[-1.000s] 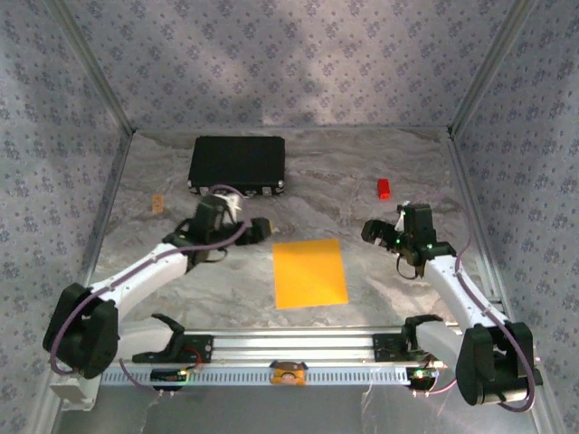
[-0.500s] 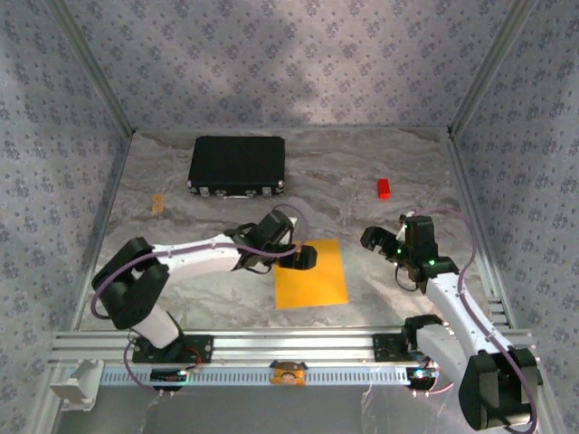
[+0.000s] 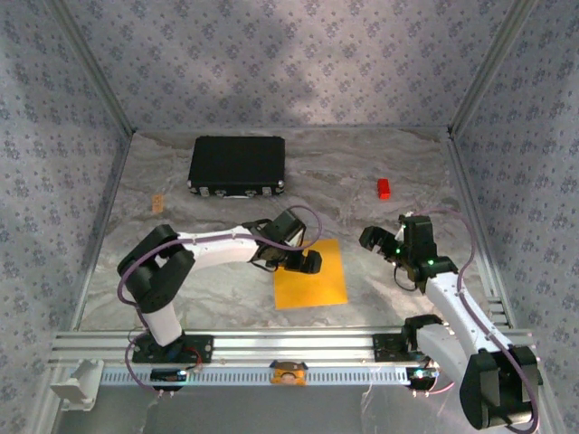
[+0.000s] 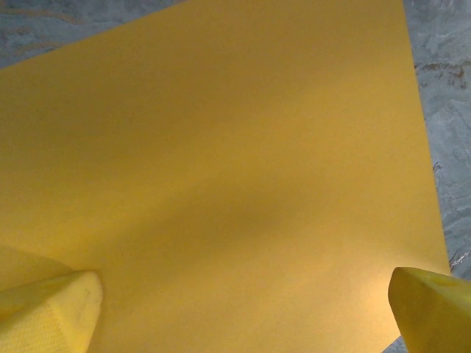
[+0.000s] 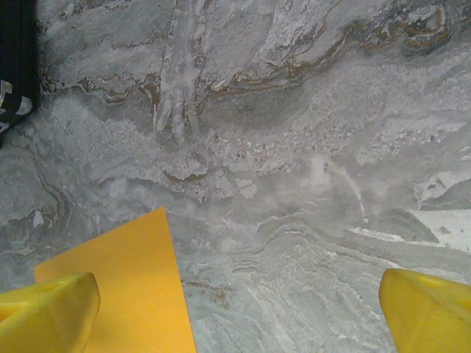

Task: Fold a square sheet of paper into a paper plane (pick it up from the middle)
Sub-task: Move the square sheet of paper to the center of the table.

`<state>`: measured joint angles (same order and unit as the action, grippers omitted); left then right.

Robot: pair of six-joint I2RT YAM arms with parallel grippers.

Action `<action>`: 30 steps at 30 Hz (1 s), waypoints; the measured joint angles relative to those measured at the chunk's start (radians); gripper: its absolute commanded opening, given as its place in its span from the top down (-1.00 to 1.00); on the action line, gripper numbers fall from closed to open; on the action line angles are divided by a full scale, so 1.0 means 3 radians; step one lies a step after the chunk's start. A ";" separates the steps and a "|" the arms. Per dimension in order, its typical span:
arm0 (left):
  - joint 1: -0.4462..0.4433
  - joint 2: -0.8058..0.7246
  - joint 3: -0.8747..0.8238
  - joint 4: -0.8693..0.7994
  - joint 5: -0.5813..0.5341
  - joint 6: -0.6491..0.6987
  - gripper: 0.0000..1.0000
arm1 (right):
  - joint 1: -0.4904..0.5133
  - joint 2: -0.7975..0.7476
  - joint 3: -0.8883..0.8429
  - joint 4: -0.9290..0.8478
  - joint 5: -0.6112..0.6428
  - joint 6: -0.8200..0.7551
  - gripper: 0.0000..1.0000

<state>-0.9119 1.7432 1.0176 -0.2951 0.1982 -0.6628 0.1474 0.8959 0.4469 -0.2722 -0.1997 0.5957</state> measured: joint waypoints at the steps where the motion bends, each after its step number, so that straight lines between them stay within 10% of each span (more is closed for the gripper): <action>1: 0.0019 0.0000 -0.0001 -0.0018 0.0001 0.0017 -0.99 | 0.0009 0.0008 0.0000 0.0000 0.0001 0.0000 -0.98; 18: 0.0591 -0.0006 0.0251 -0.0879 -0.0351 0.0809 -0.97 | 0.0473 0.0425 0.0264 -0.0009 0.0161 -0.0032 -0.99; 30: 0.0149 0.0050 0.0539 -0.1345 -0.0820 -0.0286 -0.99 | 0.0668 0.0787 0.0576 -0.0182 0.0357 -0.0142 -0.98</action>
<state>-0.8673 1.7580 1.1793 -0.6987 -0.0479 -0.7486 0.3477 1.1320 0.6197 -0.3267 -0.0925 0.5529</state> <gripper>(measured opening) 0.994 0.992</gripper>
